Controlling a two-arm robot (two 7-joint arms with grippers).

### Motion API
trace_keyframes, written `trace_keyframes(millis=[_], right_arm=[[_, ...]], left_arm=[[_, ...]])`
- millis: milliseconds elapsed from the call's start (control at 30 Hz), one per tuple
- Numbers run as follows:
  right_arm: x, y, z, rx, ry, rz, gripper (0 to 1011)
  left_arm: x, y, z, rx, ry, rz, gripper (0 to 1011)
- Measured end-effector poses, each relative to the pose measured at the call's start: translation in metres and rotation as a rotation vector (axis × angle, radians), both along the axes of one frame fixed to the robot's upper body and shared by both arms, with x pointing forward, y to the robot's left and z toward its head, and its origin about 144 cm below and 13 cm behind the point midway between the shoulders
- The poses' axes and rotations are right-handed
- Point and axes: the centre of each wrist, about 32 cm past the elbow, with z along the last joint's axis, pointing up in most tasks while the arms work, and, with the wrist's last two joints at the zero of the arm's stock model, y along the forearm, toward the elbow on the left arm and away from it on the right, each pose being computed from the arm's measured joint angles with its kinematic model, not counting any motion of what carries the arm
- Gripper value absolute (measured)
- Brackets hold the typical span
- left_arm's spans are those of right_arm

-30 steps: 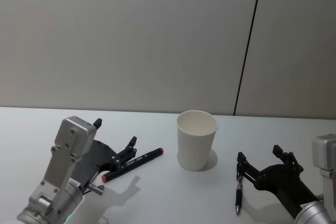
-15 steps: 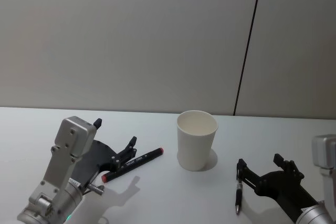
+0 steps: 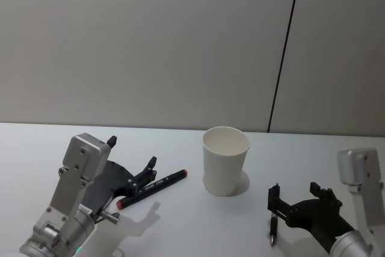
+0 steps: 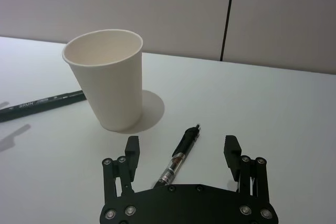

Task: Place the pen into the pen holder.

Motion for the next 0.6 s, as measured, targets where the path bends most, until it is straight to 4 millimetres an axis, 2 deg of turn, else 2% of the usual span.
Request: trace_keyframes(millis=[600], right_arm=[[0.014, 0.021, 0.006, -0.063, 0.092, -0.044, 1001]], left_arm=[[0.000, 0.000, 0.000, 0.000, 0.000, 0.000, 1003]])
